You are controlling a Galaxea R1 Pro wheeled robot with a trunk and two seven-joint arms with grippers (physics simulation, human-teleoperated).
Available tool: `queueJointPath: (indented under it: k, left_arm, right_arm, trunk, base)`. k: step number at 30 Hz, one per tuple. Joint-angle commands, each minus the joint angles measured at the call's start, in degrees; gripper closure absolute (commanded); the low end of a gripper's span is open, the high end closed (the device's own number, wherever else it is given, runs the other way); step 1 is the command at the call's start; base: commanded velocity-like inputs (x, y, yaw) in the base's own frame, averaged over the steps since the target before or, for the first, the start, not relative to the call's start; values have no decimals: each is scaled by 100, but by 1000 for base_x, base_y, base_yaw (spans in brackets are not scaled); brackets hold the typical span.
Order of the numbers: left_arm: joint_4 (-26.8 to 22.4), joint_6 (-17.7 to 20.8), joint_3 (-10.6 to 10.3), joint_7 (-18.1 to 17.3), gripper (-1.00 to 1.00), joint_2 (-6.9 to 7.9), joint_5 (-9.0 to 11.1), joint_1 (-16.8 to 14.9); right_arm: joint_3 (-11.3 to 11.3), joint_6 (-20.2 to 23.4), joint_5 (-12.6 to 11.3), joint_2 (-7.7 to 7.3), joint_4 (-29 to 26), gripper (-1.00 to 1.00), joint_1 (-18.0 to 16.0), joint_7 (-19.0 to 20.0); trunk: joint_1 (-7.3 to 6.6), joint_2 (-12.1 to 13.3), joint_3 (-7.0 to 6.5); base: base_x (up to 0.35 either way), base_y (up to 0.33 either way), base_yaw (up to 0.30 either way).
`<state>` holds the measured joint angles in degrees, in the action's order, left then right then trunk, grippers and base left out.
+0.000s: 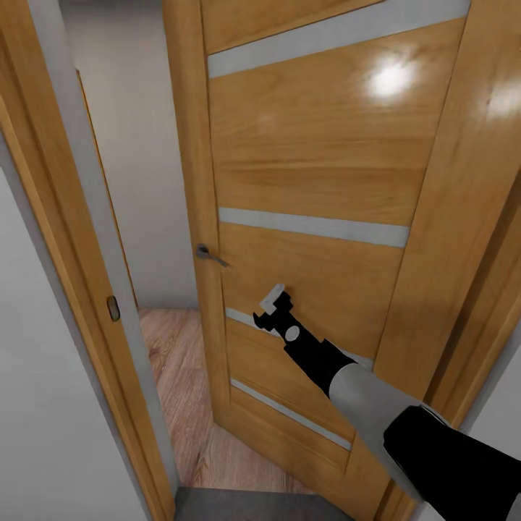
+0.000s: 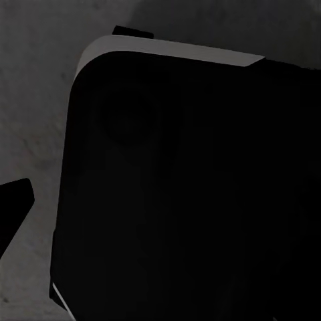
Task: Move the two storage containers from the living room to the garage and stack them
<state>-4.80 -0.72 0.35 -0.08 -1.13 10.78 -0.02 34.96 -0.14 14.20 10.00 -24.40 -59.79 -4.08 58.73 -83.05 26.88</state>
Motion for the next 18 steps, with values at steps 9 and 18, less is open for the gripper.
queueJointPath:
  k: [9,18]
  left_arm:
    - [-3,-8,1,-1,-100,0,38,1]
    - [-11,-8,1,-1,-100,-1,25,-1]
  right_arm:
    - [66,-199,39,0,-201,-100,337,-60]
    - [78,-375,34,0,-777,-100,930,-164]
  trunk:
    - [0,-3,5]
    - [0,-3,5]
  base:
    - [0,0,0]
    - [0,0,0]
